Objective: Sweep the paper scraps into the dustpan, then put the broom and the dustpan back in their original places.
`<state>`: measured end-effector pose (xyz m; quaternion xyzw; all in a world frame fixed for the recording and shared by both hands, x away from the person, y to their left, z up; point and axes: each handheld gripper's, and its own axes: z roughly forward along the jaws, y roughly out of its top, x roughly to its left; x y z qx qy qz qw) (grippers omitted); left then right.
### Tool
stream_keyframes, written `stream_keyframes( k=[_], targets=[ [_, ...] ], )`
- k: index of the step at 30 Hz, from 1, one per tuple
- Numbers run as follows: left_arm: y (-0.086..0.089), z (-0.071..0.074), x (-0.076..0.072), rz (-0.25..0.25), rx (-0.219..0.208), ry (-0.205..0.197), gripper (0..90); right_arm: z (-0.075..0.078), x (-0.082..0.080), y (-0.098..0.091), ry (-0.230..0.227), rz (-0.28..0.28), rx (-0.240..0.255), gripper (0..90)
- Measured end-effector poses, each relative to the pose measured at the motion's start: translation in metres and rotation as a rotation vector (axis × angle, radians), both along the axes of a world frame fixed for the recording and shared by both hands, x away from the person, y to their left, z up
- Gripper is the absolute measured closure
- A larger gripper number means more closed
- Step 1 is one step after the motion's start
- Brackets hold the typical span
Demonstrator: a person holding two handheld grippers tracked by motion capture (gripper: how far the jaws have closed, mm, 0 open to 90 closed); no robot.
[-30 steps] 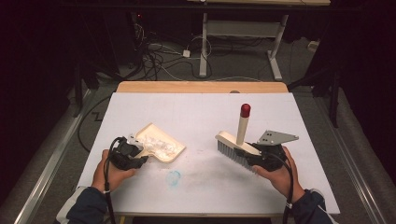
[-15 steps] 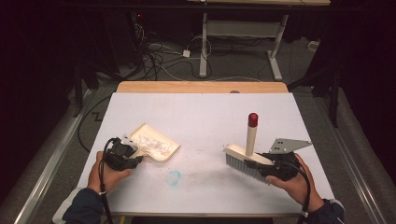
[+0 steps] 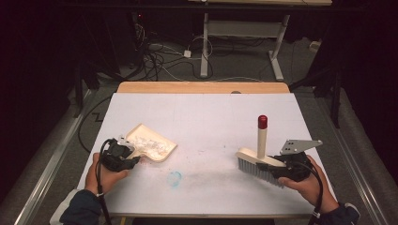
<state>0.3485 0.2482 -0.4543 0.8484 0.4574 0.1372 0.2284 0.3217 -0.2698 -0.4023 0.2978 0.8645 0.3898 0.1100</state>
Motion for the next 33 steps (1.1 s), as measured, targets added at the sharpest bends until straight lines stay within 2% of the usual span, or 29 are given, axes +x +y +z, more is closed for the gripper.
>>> stream_keyframes(
  k=[6,9,12,17,21,24,33],
  targets=[
    [0.003,0.0,-0.001,0.014,-0.007,0.0,63.6,0.005,-0.003,-0.008,0.018,0.007,-0.007,67.5],
    [0.003,-0.001,-0.001,0.014,-0.003,0.001,63.5,0.006,-0.002,-0.012,0.045,0.018,0.008,67.5],
    [0.003,-0.001,-0.001,0.018,-0.005,0.0,63.5,0.004,0.0,-0.012,0.058,0.02,-0.009,67.6],
    [0.001,-0.002,-0.001,0.023,0.0,-0.001,63.5,0.003,0.007,-0.014,0.095,0.044,0.007,67.5],
    [-0.001,0.0,0.001,0.025,-0.001,-0.005,63.5,0.003,0.018,-0.016,0.129,0.066,-0.002,67.5],
    [-0.003,-0.001,0.004,0.024,-0.004,-0.005,63.5,0.003,0.028,-0.019,0.156,0.056,0.009,67.5],
    [-0.012,-0.009,0.003,0.052,0.002,-0.004,63.3,-0.003,0.062,-0.023,0.206,0.022,-0.023,67.0]
  ],
)
